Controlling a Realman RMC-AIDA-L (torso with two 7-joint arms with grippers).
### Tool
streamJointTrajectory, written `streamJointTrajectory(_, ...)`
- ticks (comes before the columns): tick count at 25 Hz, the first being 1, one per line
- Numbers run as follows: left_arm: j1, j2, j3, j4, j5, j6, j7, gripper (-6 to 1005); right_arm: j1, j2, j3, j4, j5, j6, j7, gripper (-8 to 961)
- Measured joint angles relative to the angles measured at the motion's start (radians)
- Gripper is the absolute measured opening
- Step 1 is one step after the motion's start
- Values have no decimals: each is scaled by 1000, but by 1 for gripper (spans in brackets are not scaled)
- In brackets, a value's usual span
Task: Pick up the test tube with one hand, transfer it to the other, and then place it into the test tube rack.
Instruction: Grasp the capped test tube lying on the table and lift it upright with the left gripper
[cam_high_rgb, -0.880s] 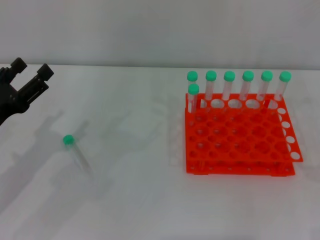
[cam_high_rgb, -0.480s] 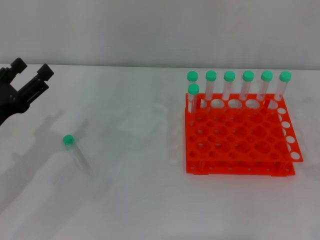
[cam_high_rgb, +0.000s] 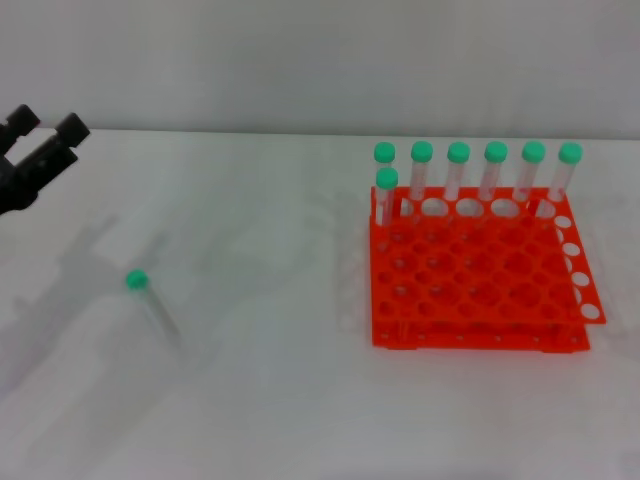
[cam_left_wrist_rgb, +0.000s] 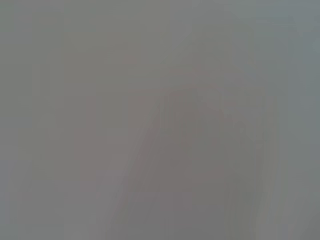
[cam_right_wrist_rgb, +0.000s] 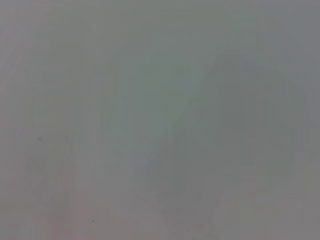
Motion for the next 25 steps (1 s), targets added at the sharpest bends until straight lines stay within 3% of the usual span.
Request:
streamJointTrajectory(7, -106, 1, 1, -340, 156, 20, -421, 881, 10, -12, 1, -2, 3, 0, -2, 831)
streamJointTrajectory(12, -221, 8, 1, -585, 392, 22, -751, 880, 16, -16, 2, -3, 7, 2, -2, 831)
streamJointTrajectory(15, -298, 32, 3, -660, 560, 34, -912, 879, 17, -18, 10, -7, 7, 2, -5, 831)
streamJointTrajectory(18, -387, 77, 4, -666, 772, 68, -1023, 878, 17, -19, 37, -8, 5, 3, -19, 831)
streamJointTrajectory(25, -554, 162, 5, -517, 1173, 88, -1208, 877, 9, -25, 70, -9, 5, 3, -47, 831)
